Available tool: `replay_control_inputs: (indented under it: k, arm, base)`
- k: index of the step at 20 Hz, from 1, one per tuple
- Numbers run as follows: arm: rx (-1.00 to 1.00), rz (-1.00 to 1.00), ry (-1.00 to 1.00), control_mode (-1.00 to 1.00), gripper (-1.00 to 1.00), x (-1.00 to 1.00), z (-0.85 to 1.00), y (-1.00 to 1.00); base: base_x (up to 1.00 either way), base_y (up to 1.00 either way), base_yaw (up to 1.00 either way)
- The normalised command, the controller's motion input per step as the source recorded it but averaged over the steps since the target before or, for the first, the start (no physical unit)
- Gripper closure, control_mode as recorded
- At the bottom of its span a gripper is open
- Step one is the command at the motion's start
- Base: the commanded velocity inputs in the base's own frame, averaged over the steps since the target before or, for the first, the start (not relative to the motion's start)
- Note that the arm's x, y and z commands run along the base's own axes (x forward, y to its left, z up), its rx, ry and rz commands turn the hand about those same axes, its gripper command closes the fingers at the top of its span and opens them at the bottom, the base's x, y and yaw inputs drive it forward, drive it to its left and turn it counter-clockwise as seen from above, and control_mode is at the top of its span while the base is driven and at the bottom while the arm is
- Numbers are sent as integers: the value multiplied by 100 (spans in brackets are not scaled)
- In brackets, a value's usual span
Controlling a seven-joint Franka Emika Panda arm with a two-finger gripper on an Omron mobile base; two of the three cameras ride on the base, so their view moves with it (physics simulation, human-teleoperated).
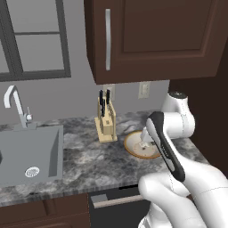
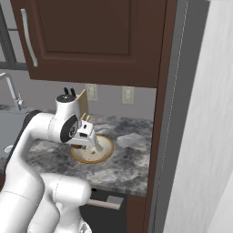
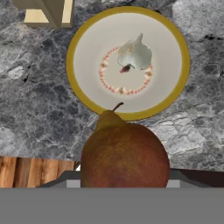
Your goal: Take the garlic, peach, and pear from the freezer and place them in the bowl on the counter.
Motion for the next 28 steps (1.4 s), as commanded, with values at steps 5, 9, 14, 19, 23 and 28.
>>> replay_control_inputs:
  k: [5, 9, 14, 19, 23, 28]
  arm:
    - [0, 0, 0, -100, 100, 62, -40, 0]
    - [0, 0, 0, -100, 100, 59, -63, 0]
    - [1, 0, 0, -100, 100, 53, -53, -3]
    - [0, 0, 0, -100, 100, 31, -40, -9]
    - [0, 0, 0, -100, 100, 3, -42, -5]
    - [0, 0, 0, -100, 100, 0, -7, 0]
  base:
    - [0, 0, 0]
    - [0, 0, 0]
    - [0, 0, 0]
    - [0, 0, 0]
    - [0, 0, 0]
    - [0, 0, 0]
